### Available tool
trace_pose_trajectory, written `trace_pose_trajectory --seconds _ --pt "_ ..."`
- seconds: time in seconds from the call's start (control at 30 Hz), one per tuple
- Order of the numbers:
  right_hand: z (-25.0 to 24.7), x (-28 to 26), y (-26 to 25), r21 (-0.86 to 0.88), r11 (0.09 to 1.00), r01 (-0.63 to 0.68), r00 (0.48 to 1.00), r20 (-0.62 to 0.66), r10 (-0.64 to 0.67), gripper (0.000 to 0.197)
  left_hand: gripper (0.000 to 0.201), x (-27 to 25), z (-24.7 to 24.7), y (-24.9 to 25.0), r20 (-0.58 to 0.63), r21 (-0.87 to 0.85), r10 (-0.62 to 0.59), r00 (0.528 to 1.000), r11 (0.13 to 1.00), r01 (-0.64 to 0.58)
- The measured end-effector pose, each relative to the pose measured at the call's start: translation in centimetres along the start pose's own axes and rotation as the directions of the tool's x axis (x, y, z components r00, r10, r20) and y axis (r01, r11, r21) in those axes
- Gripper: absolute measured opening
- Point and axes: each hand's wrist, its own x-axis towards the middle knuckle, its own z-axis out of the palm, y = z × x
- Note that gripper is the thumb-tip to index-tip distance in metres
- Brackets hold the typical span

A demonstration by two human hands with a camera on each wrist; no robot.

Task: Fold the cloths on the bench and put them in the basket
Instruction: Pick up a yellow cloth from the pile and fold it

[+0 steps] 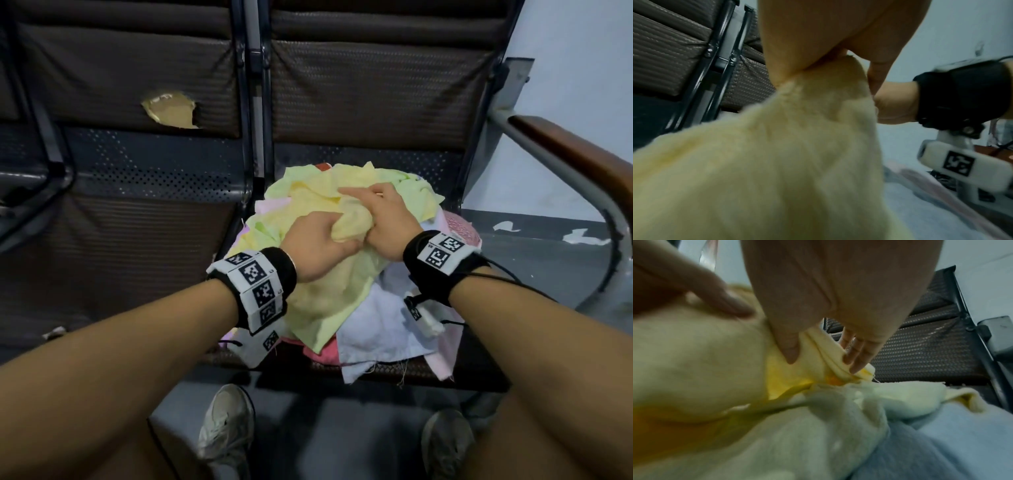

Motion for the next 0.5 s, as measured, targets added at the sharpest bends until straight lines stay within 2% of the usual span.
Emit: trace_pose_trajectory --seconds 0.07,0.13,0.2,0.27,0.33,0.43,0.5 --pt "-0.3 0.2 0.5 -0.188 0.982 0.019 0.999 0.036 -0.012 0.036 0.010 -0.3 -0.2 -0.3 0.028 0.018 0.001 1.000 1.000 -0.002" --pt "-1.3 0.0 0.5 -0.259 0.966 -0.009 0.999 -0.054 -0.005 0.017 0.010 -0.2 -0.7 -1.2 -0.006 0.087 -0.036 0.999 0.996 0.036" --pt "-2.9 -0.5 0.5 -0.217 0.974 -0.067 0.980 -0.198 0.024 0.014 0.020 -0.1 -1.4 -2.3 -0.080 0.140 -0.092 0.993 0.985 0.102" --pt "-4.2 -1.0 0.5 -0.170 0.981 -0.088 0.963 -0.266 0.040 0.017 0.022 0.2 -1.9 -3.2 -0.133 0.153 -0.125 0.983 0.978 0.145" --pt "-5.0 -1.9 0.2 -0.108 0.990 -0.090 0.980 -0.188 0.068 0.028 0.018 0.7 -2.4 -3.6 -0.182 0.161 -0.133 0.974 0.973 0.163" --pt "-5.2 -3.3 0.2 -0.127 0.989 -0.071 0.996 0.045 0.078 0.034 0.017 1.6 -3.1 -3.5 -0.279 0.114 -0.180 0.943 0.969 0.219" --pt "-5.0 -4.1 0.2 -0.186 0.982 -0.038 0.994 0.090 0.056 0.031 0.027 1.9 -2.9 -3.1 -0.231 0.116 -0.191 0.954 0.968 0.222"
